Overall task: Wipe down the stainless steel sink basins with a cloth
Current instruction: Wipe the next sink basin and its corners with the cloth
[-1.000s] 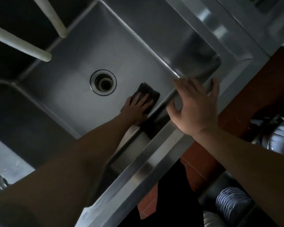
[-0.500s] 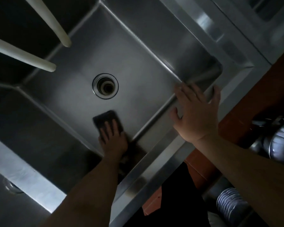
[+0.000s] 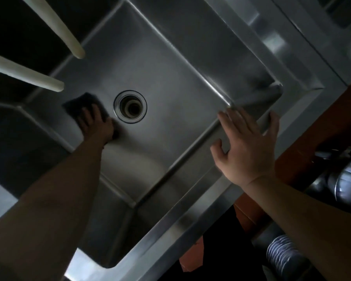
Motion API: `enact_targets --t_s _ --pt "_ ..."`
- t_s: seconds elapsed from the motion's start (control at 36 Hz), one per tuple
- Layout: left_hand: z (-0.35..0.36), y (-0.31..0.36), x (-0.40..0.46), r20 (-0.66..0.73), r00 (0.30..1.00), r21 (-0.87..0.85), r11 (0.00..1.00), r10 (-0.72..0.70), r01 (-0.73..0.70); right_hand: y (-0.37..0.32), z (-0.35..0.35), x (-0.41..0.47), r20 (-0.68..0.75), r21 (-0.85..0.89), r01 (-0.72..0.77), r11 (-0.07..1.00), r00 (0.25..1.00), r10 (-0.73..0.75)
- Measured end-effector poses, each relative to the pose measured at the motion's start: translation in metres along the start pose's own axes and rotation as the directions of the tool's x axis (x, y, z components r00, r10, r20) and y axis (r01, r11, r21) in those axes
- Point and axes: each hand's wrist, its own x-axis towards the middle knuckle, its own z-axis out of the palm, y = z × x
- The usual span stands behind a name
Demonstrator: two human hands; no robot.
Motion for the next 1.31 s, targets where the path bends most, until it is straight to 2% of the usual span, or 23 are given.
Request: enact_targets --t_s 0.08,0.11,0.25,0.31,0.36,0.44,0.53,0.61,0.67,0.78,0.83,0.89,0.97,1.03,1.08,1.17,1.25,1.31 --pt "0.006 0.015 -0.017 0.034 0.972 0.132 0.963 0.234 -0.237 0.0 -0.002 0.0 0.02 0.0 -0.014 1.0 1.0 0.014" --pt "0.014 0.016 -0.03 0.045 0.968 0.128 0.959 0.248 -0.252 -0.001 -0.003 0.001 0.025 0.005 -0.024 1.0 0.999 0.023" --pt "0.067 0.013 -0.114 0.082 0.993 0.019 0.996 0.081 -0.083 -0.002 -0.006 0.0 0.035 0.012 -0.03 0.999 0.999 0.03" --pt "0.085 0.018 -0.147 0.127 0.99 -0.007 0.998 0.066 -0.065 -0.003 -0.008 0.001 0.067 0.011 -0.038 0.999 0.997 0.038" --pt "0.097 0.022 -0.173 0.165 0.98 -0.015 0.994 0.112 -0.111 -0.003 -0.01 0.003 0.105 0.016 -0.049 0.999 0.993 0.047" --pt "0.101 0.025 -0.184 0.183 0.953 0.079 0.962 0.243 -0.26 -0.003 -0.011 0.004 0.126 0.015 -0.052 0.999 0.991 0.049" --pt "0.092 0.025 -0.173 0.133 0.941 0.095 0.941 0.311 -0.325 -0.003 -0.011 0.004 0.127 0.011 -0.054 0.998 0.991 0.052" --pt "0.085 0.025 -0.161 0.166 0.94 0.039 0.95 0.298 -0.308 -0.004 -0.011 0.004 0.132 0.011 -0.056 0.998 0.99 0.054" --pt "0.081 0.033 -0.149 0.19 0.95 -0.021 0.968 0.248 -0.248 -0.003 -0.01 0.003 0.119 0.016 -0.053 0.998 0.992 0.051" --pt "0.064 0.064 -0.115 0.052 0.992 -0.148 0.983 0.113 -0.104 -0.002 -0.007 0.002 0.074 0.032 -0.049 0.998 0.996 0.047" --pt "0.054 0.077 -0.097 0.025 0.989 -0.103 0.984 0.147 -0.144 -0.001 -0.005 0.002 0.049 0.031 -0.041 0.999 0.998 0.04" --pt "0.047 0.085 -0.083 0.068 0.945 0.035 0.946 0.319 -0.322 0.001 -0.003 0.001 0.031 0.029 -0.029 0.999 0.999 0.028" --pt "0.038 0.077 -0.071 0.2 0.832 0.228 0.801 0.518 -0.554 0.002 0.001 0.001 0.033 0.029 -0.018 0.999 0.999 0.018" --pt "0.033 0.06 -0.066 0.178 0.769 0.285 0.716 0.614 -0.637 0.003 0.001 0.001 0.032 0.034 -0.021 0.999 0.999 0.02" --pt "0.032 0.046 -0.066 0.121 0.736 0.309 0.679 0.666 -0.666 0.003 0.002 0.001 0.033 0.033 -0.027 0.999 0.999 0.026" --pt "0.037 0.049 -0.074 -0.034 0.811 0.212 0.797 0.584 -0.565 0.002 0.002 0.002 0.019 0.034 -0.032 0.999 0.999 0.031" --pt "0.047 0.071 -0.088 -0.207 0.891 0.072 0.915 0.404 -0.398 0.002 0.002 0.001 -0.002 0.044 -0.027 0.999 1.0 0.027" --pt "0.051 0.088 -0.094 -0.233 0.938 -0.008 0.964 0.258 -0.267 0.002 0.001 0.001 -0.01 0.045 -0.026 0.999 1.0 0.027"
